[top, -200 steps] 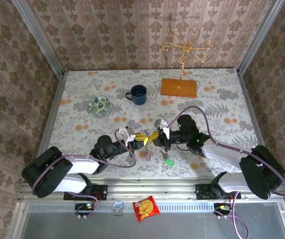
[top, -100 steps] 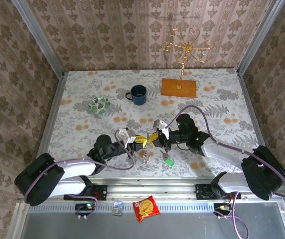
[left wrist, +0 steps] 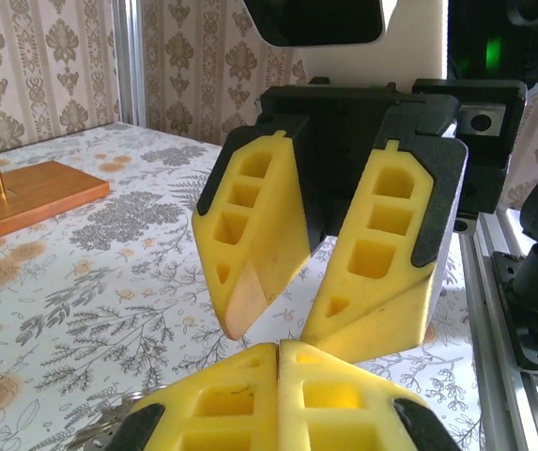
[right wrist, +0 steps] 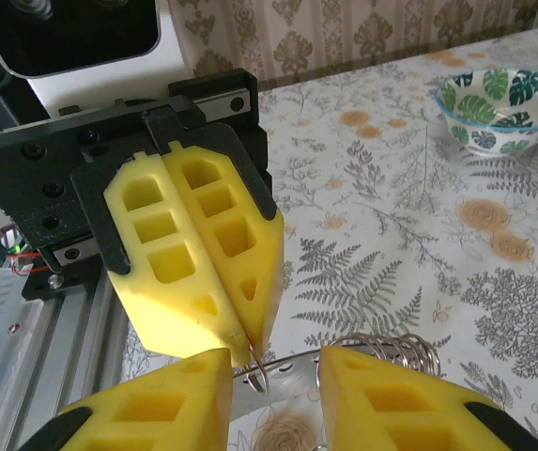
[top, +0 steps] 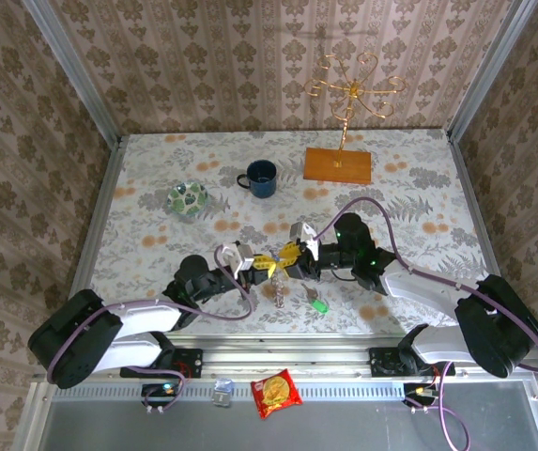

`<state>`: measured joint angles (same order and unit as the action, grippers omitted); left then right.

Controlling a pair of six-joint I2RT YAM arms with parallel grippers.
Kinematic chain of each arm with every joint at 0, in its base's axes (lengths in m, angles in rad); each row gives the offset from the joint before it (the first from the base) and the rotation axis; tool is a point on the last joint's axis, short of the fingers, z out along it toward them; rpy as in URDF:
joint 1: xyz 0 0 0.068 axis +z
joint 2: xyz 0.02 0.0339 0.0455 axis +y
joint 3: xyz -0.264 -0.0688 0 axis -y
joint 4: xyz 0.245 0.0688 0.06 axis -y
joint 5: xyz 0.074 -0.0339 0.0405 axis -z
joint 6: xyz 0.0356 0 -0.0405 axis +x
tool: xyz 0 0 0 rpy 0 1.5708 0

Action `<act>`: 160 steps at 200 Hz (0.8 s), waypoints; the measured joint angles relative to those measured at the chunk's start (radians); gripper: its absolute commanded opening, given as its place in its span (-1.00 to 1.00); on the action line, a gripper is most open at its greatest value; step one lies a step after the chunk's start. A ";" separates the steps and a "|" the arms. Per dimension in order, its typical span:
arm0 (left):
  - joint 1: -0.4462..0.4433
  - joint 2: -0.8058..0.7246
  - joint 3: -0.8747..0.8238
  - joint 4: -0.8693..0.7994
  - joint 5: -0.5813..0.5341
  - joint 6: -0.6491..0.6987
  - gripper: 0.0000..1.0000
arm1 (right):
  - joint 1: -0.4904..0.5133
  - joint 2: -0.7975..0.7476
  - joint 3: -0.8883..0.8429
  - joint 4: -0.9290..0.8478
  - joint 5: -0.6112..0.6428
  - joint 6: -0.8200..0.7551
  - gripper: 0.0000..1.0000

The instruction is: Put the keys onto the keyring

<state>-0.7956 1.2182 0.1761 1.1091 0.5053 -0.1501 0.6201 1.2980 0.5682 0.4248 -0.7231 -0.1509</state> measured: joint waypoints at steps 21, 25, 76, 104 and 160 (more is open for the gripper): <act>0.005 0.000 -0.002 0.017 0.001 -0.009 -1.00 | 0.000 -0.006 -0.051 0.056 0.004 0.005 -0.35; 0.005 0.000 -0.004 0.022 0.001 -0.011 -1.00 | 0.000 -0.007 -0.058 0.057 0.004 0.005 -0.35; 0.006 0.013 -0.007 0.075 0.031 -0.038 -1.00 | 0.000 -0.061 -0.076 0.074 0.003 0.005 -0.37; 0.006 0.013 -0.006 0.090 0.053 -0.053 -1.00 | 0.000 -0.067 -0.076 0.085 0.003 0.016 -0.41; 0.007 0.004 -0.001 0.098 0.093 -0.076 -1.00 | 0.000 -0.063 -0.074 0.096 -0.018 0.035 -0.54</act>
<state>-0.7883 1.2221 0.1749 1.2068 0.5983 -0.2260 0.6197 1.2354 0.4946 0.5205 -0.7414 -0.1158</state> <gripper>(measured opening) 0.057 0.245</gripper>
